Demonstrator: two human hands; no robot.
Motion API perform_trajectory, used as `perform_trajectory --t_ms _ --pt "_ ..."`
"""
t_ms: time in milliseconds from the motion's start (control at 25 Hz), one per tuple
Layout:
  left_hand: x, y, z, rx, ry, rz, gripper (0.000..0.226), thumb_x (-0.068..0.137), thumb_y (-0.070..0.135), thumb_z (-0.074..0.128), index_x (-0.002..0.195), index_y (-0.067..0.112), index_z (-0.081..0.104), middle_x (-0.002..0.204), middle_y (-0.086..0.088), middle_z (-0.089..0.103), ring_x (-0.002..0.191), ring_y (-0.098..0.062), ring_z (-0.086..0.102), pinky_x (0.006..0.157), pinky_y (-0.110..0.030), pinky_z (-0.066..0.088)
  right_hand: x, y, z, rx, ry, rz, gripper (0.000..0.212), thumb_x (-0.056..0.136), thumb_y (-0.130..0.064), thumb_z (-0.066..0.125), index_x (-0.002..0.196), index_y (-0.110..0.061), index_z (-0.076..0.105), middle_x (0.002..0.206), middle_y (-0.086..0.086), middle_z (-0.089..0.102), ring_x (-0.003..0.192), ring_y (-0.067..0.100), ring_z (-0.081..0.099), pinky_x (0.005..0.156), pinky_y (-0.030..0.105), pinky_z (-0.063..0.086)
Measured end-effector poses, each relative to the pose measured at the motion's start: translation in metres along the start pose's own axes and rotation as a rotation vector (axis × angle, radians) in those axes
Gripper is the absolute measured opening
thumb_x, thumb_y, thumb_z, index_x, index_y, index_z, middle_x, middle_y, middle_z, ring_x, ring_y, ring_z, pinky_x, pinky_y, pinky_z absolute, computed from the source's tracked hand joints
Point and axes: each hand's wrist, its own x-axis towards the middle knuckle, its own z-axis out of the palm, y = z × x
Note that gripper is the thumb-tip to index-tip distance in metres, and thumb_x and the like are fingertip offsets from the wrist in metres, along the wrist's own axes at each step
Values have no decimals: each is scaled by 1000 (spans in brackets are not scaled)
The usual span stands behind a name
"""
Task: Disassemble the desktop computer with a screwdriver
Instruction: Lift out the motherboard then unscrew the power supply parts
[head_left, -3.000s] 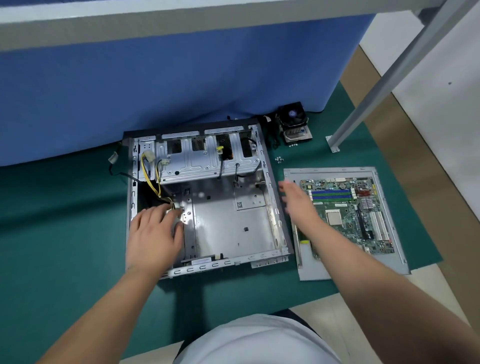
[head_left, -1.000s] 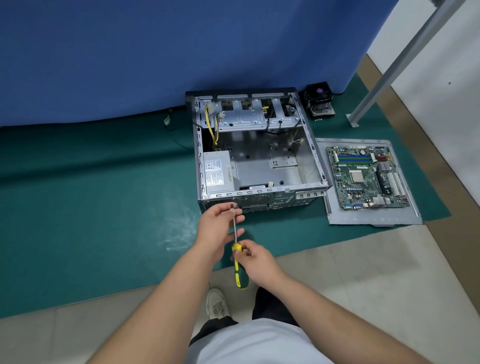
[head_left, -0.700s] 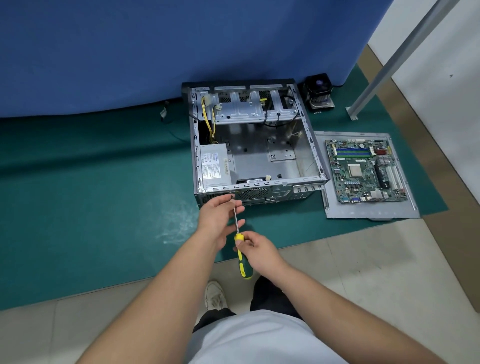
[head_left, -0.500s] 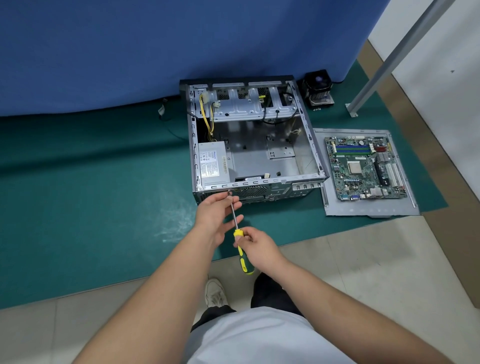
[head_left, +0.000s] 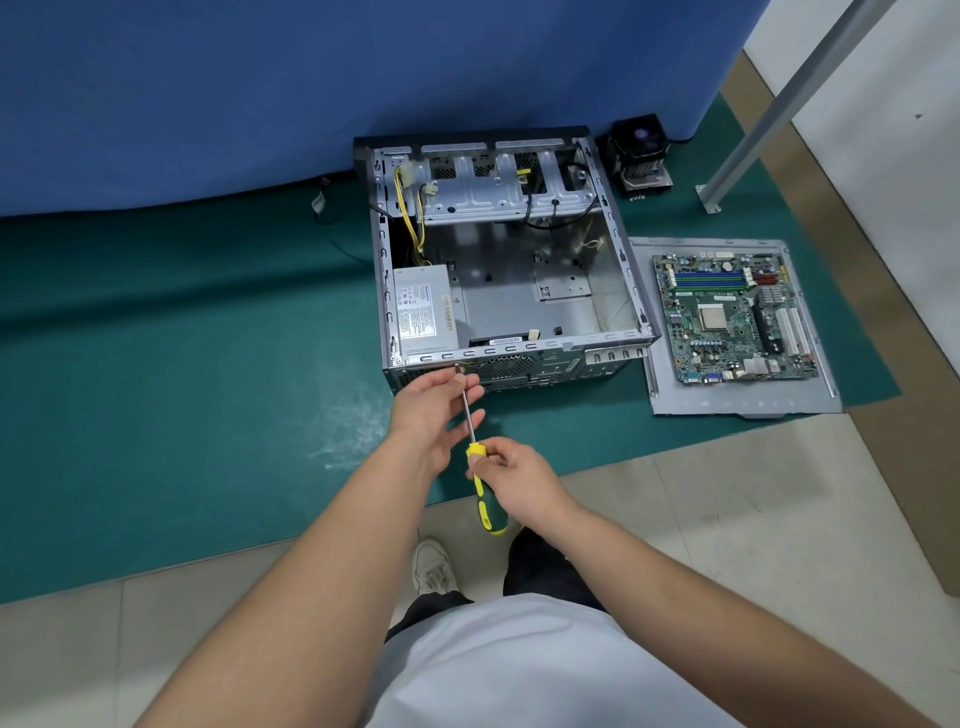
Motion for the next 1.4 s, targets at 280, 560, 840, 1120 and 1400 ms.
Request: perform_trajectory --t_ms 280,560,840,1120,1400 --pt "-3 1 3 23 20 48 8 103 4 57 106 8 64 98 -10 78 92 -21 77 77 -34 63 -2 -7 9 -128 166 -9 16 89 -41 71 87 -27 65 62 -16 63 64 1 59 61 27 45" --pt "-9 -6 -2 371 120 119 25 79 11 88 86 13 63 80 -5 69 65 -20 63 66 -36 62 -3 -19 12 -274 303 19 34 78 -47 74 82 -24 50 76 -5 64 75 17 61 63 37 50" --pt "-12 -1 -7 399 43 109 20 85 8 82 83 9 62 63 -9 69 52 -18 66 53 -28 59 -4 -13 7 196 -82 149 31 87 -45 75 97 -19 62 91 7 74 81 22 72 80 41 58" --pt "-15 5 -8 377 -26 103 11 93 2 72 87 4 63 73 -13 70 61 -23 71 55 -28 58 -14 6 -5 894 -513 311 33 95 -20 51 114 -1 71 98 17 70 87 29 70 91 45 59" --pt "-21 7 -13 343 -109 76 6 100 -2 59 100 -4 65 87 -19 72 70 -25 74 62 -29 62 -15 -1 3 328 -181 140 25 87 -26 81 94 -12 62 90 5 76 77 17 71 74 33 58"
